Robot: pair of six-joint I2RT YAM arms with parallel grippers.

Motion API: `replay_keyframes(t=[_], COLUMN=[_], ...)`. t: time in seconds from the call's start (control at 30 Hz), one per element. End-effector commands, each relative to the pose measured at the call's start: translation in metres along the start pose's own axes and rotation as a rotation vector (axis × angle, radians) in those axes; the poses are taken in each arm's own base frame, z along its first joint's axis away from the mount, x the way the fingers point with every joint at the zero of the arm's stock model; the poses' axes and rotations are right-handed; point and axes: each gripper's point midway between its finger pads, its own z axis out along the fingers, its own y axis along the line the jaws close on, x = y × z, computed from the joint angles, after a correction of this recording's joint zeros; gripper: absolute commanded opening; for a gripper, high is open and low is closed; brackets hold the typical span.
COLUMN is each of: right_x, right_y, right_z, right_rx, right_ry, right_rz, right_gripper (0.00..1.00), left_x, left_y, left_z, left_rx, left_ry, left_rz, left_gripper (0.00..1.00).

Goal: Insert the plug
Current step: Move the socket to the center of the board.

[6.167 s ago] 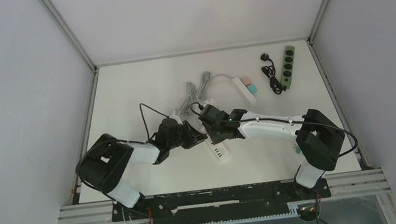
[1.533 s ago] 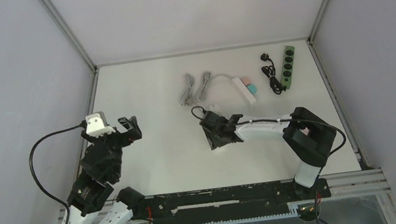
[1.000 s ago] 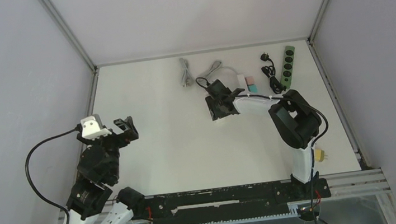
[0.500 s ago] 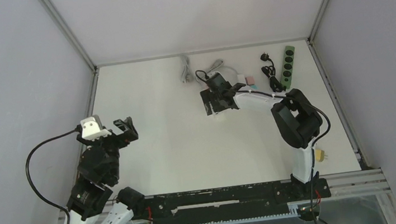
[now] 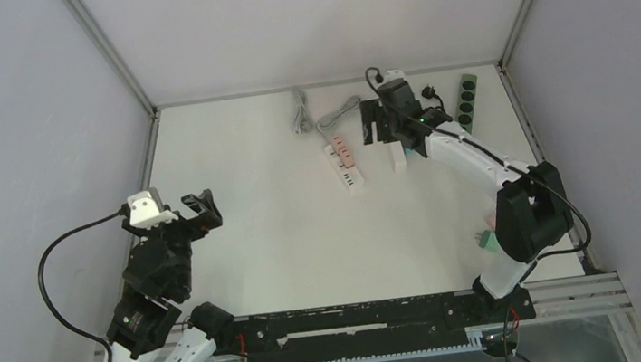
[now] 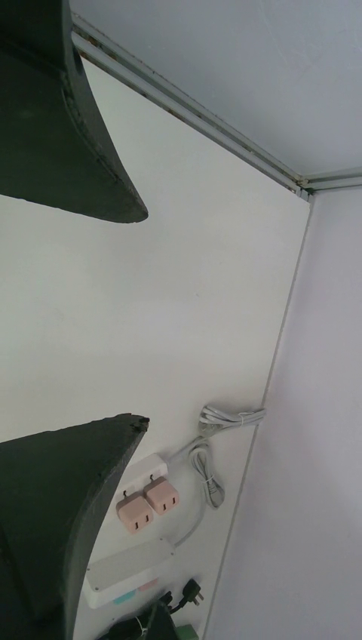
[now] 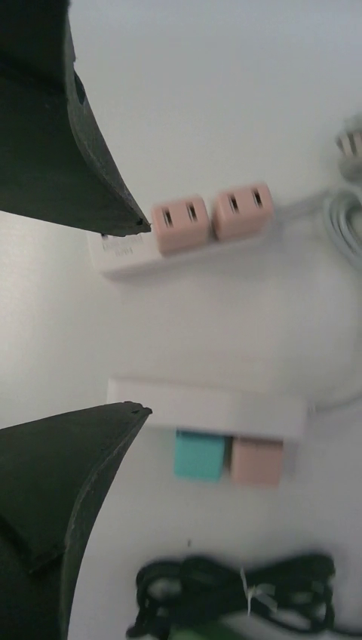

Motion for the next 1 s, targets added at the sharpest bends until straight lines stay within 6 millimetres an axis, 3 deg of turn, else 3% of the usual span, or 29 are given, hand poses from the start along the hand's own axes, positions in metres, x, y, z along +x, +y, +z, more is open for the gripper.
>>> replay_keyframes(t=[0.0,0.2,0.4,0.6,0.97], right_x=[-0.012,-0.025,-0.018,-0.012,0.006], right_y=[-0.063,-0.148,-0.219,-0.253,-0.285], right_z=[-0.004,-0.003,0.007,0.026,0.074], right_rx=[0.146,0.291,0.386,0.396,0.413], right_ry=[-0.021,-0.061,-0.061,-0.054,0.041], right_rz=[0.068,0.204,0.344,0.416,0.473], right_gripper=[0.87,0.88,0.87,0.87,0.82], left_x=[-0.002,-0.001,0.0,0.002,0.007], left_y=[0.0,0.0,-0.001,-0.002,-0.004], left_z=[0.001,0.002,0.003,0.005,0.01], left_rx=[0.002,0.004,0.003,0.002,-0.001], left_ry=[-0.018,-0.016,-0.01,0.002,0.018], left_rz=[0.008,0.012,0.016,0.027,0.045], left_gripper=[1.0,1.0,1.0,1.0,1.0])
